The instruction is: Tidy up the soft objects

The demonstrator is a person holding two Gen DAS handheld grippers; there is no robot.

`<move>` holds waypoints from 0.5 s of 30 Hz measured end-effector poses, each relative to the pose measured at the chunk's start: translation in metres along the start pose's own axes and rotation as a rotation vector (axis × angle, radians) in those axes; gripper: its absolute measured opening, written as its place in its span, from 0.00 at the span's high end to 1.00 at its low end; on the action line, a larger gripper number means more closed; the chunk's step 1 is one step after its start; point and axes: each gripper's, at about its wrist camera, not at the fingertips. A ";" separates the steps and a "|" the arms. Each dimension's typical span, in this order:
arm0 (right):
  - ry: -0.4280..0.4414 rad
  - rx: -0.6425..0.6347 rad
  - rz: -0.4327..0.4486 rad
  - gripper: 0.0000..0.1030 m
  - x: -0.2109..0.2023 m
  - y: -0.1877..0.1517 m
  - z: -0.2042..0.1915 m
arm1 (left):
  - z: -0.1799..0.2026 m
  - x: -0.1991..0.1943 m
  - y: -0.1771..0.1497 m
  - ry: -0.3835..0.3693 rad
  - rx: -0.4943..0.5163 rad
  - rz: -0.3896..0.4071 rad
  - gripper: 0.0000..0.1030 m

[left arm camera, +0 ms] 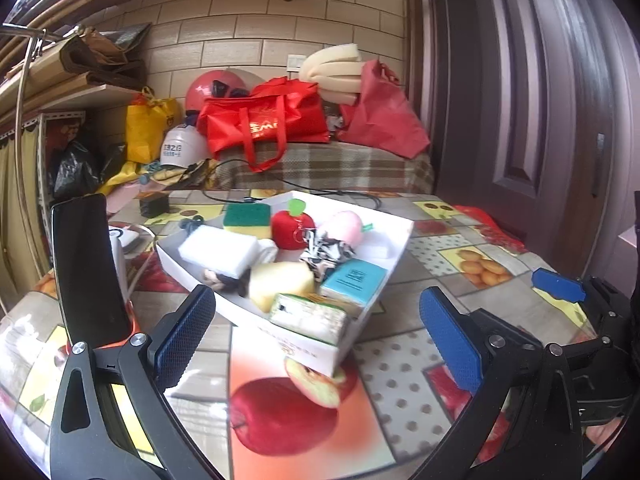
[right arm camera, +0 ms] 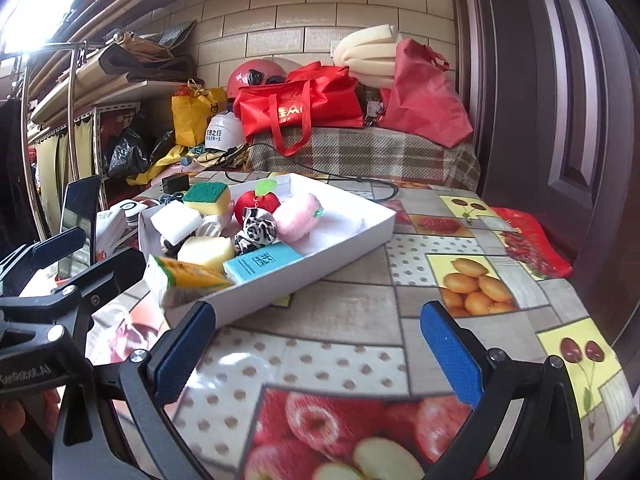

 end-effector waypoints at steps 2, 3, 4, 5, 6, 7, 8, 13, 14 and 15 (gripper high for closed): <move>-0.005 -0.003 0.042 0.00 -0.021 -0.003 0.006 | 0.005 -0.004 -0.002 0.023 0.018 -0.019 0.00; 0.006 0.022 0.072 0.00 -0.032 -0.002 0.012 | 0.011 -0.003 -0.004 0.058 0.052 -0.047 0.00; 0.004 0.057 0.101 0.00 -0.043 -0.002 0.020 | 0.016 -0.001 -0.006 0.096 0.082 -0.075 0.00; -0.016 0.081 0.131 0.00 -0.052 0.000 0.027 | 0.019 0.000 -0.008 0.143 0.100 -0.102 0.00; -0.056 0.117 0.193 0.00 -0.067 0.002 0.035 | 0.020 0.001 -0.009 0.187 0.111 -0.122 0.00; -0.086 0.153 0.245 0.00 -0.080 0.002 0.042 | 0.020 0.000 -0.011 0.218 0.114 -0.135 0.00; -0.111 0.190 0.291 0.00 -0.092 0.001 0.049 | 0.019 -0.001 -0.011 0.229 0.109 -0.140 0.00; -0.220 0.301 0.368 0.00 -0.127 -0.010 0.065 | 0.020 -0.011 -0.009 0.177 0.085 -0.104 0.00; -0.234 0.319 0.368 0.00 -0.129 -0.011 0.067 | 0.023 -0.013 -0.009 0.198 0.107 -0.091 0.00; -0.241 0.337 0.356 0.00 -0.128 -0.012 0.071 | 0.025 -0.016 -0.009 0.217 0.127 -0.078 0.00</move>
Point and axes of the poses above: each gripper's, at about its wrist camera, not at the fingertips, and x roughly the way its jaws point, z to its right, y to its top, and after that the axes turned 11 degrees about z, right-handed
